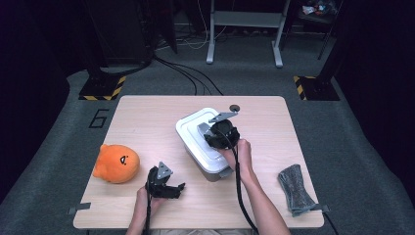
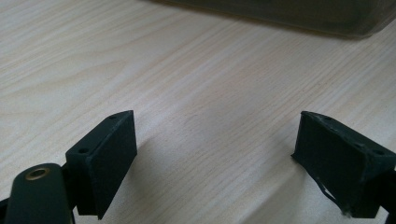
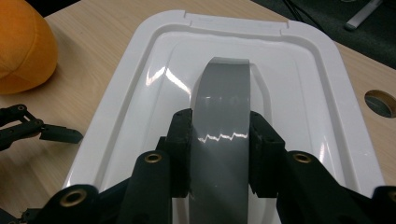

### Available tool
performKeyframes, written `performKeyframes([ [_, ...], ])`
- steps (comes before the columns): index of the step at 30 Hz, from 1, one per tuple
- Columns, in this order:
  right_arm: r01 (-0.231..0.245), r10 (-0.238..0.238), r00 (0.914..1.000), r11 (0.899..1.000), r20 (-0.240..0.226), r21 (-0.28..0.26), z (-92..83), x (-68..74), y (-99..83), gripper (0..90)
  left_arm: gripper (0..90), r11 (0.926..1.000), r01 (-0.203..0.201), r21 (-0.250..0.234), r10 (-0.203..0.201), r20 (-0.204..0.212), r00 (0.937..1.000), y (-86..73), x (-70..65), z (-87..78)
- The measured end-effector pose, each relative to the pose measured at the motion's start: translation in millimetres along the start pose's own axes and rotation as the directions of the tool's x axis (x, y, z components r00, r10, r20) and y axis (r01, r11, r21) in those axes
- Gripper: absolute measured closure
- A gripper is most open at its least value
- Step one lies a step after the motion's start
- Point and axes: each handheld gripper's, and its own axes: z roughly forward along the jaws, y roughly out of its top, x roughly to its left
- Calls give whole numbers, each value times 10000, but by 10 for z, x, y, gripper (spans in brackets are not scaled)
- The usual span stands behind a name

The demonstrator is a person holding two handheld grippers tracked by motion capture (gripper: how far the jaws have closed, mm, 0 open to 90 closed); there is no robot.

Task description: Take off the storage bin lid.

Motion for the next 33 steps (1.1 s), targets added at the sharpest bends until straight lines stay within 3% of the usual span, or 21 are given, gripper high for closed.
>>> performKeyframes([
  [12, -295, 295, 9996, 9994, -9, -197, -61, 12, 28, 663, 125, 10000, -50, 2, 50, -36, 10000, 1, 3, -1],
  [30, -89, 107, 9997, 9975, 240, -708, -342, -82, 151, 664, 125, 10000, -24, 2, 24, 3, 10000, 0, 0, 0],
  [32, 139, -116, 9995, 9967, 298, -799, -365, -108, 166, 664, 125, 10000, -30, -11, 30, -33, 10000, 0, -1, 1],
  [33, -48, 73, 9995, 9968, 303, -802, -375, -101, 171, 664, 125, 10000, -26, -15, 26, -32, 10000, 0, -1, 1],
])
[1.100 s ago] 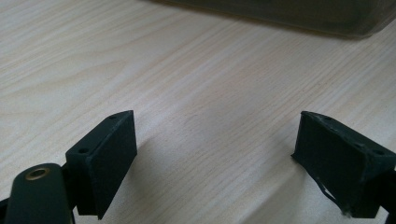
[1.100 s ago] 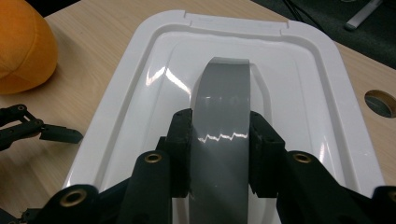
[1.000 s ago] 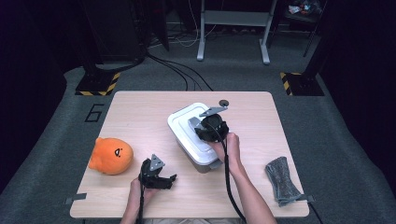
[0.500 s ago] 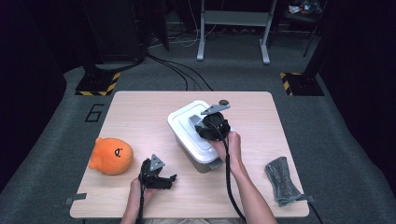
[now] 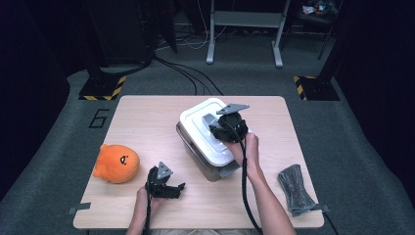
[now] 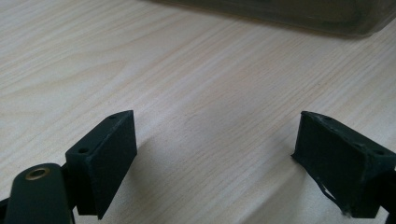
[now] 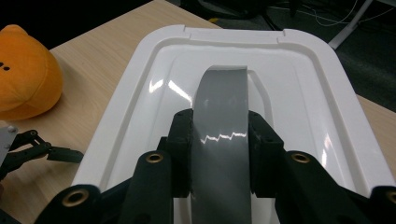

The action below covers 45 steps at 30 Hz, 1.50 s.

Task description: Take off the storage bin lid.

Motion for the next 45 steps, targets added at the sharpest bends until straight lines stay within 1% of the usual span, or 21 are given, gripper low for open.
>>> performKeyframes([
  [1, 108, -108, 9999, 9999, 0, -34, -8, -15, 5, 664, 125, 10000, -1, 3, 1, 1, 10000, 0, 0, 0],
  [3, 25, -25, 10000, 10000, 67, 39, -31, -23, 17, 664, 125, 10000, 1, 0, -1, 2, 10000, 0, 0, 0],
  [4, 74, -74, 10000, 10000, 66, -37, -34, -36, 21, 664, 125, 10000, 3, 1, -3, 2, 10000, 0, 0, 0],
  [9, 57, -55, 9999, 10000, 160, -76, -68, -89, 36, 664, 125, 10000, 7, -4, -7, 8, 10000, 0, 0, 0],
  [10, -22, 23, 9998, 10000, 183, -55, -78, -98, 37, 664, 125, 10000, 10, 6, -10, 8, 10000, 1, 0, 0],
  [11, 57, -55, 9998, 9999, 210, -110, -84, -121, 41, 664, 125, 10000, 4, -1, -4, 11, 10000, 0, 1, 0],
  [12, -29, 32, 9997, 9999, 241, -110, -93, -126, 41, 664, 125, 10000, 3, 6, -3, 9, 10000, 0, 1, 0],
  [14, 18, -14, 9996, 9999, 282, -146, -112, -158, 47, 664, 125, 10000, 30, 6, -30, 26, 10000, 0, 0, 0],
  [17, -121, 128, 9991, 9998, 407, -173, -143, -201, 46, 664, 125, 10000, 38, -3, -38, 19, 10000, 0, 0, 1],
  [18, -87, 95, 9991, 9998, 416, -178, -148, -218, 43, 664, 125, 10000, 50, 1, -50, 20, 10000, 0, -1, 1],
  [19, -184, 192, 9989, 9997, 420, -187, -156, -234, 44, 664, 125, 10000, 31, 5, -31, 27, 10000, 1, 0, 0],
  [23, -253, 267, 9981, 9994, 559, -256, -201, -313, 45, 664, 125, 10000, 63, 2, -63, 26, 10000, 0, -1, 1],
  [25, -431, 449, 9969, 9986, 648, -291, -224, -345, 44, 665, 125, 10000, 67, -5, -67, 17, 10000, 0, -2, 1],
  [26, -368, 385, 9971, 9989, 659, -278, -235, -364, 42, 664, 125, 10000, 51, -3, -51, 22, 10000, 0, -1, 1],
  [27, -433, 455, 9964, 9985, 717, -328, -247, -382, 41, 664, 125, 10000, 63, -5, -63, 18, 10000, 0, -2, 1],
  [29, -371, 398, 9962, 9987, 780, -351, -265, -418, 36, 664, 125, 10000, 74, -3, -74, 26, 10000, 0, -2, 1],
  [35, -605, 645, 9928, 9972, 1004, -430, -322, -538, 12, 664, 125, 10000, 61, -4, -61, 21, 10000, 0, -1, 1],
  [37, -730, 775, 9911, 9963, 1085, -444, -333, -579, -2, 664, 125, 10000, 40, 0, -40, 16, 10000, 0, 0, 1],
  [43, -906, 959, 9867, 9948, 1316, -459, -357, -705, -41, 664, 125, 10000, 39, 5, -39, 28, 10000, 0, 0, 1],
  [44, -1030, 1083, 9848, 9936, 1360, -452, -362, -722, -50, 664, 125, 10000, 62, -1, -62, 23, 10000, 0, -1, 1],
  [45, -1008, 1066, 9842, 9938, 1414, -477, -370, -752, -58, 664, 125, 10000, 64, 8, -64, 49, 10000, 0, 0, 0],
])
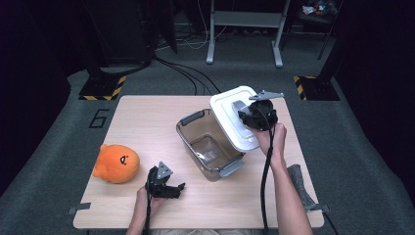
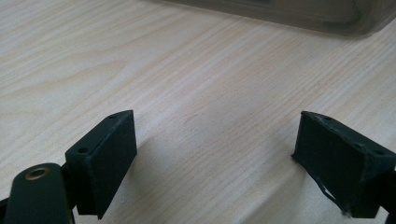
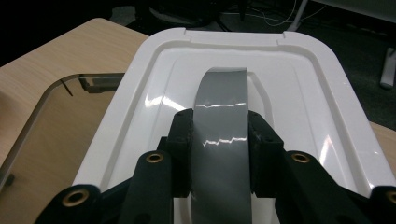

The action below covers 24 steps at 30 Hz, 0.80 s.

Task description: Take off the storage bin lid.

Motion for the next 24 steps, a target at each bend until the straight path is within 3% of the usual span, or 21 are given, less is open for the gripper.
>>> performKeyframes([
  [14, -542, 542, 9960, 9985, 714, -31, 1, -289, -77, 665, 125, 10000, -5, -37, 5, -71, 10000, 0, 0, 2],
  [24, -1114, 1092, 9843, 9937, 1385, 84, 87, -519, -212, 665, 125, 10000, -9, -37, 8, -71, 10000, 0, 1, 2],
])
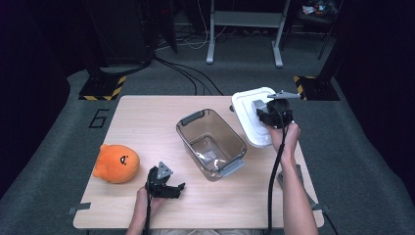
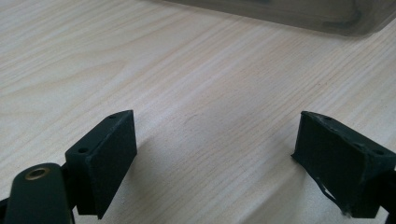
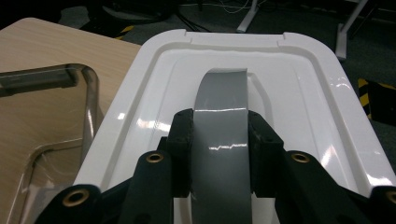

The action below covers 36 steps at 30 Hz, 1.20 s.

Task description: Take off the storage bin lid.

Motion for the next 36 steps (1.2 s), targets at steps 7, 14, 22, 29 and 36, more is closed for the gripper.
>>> performKeyframes([
  [7, -256, 248, 9990, 9994, 378, 226, 125, -105, -103, 665, 125, 10000, -2, 9, 2, -3, 10000, 0, 0, 0],
  [14, -534, 507, 9968, 9976, 610, 430, 281, -164, -226, 664, 125, 10000, -11, 28, 11, 27, 10000, 1, 1, -2],
  [22, -911, 864, 9936, 9937, 732, 645, 476, -215, -397, 664, 125, 10000, -17, 15, 17, 29, 10000, 0, 1, -1],
  [29, -1244, 1187, 9902, 9893, 739, 768, 650, -224, -549, 665, 125, 10000, -9, 15, 9, 24, 10000, 0, 0, -2],
  [36, -1438, 1368, 9876, 9850, 767, 951, 816, -221, -683, 664, 126, 10000, -19, 15, 19, 25, 10000, 0, 1, -2],
])
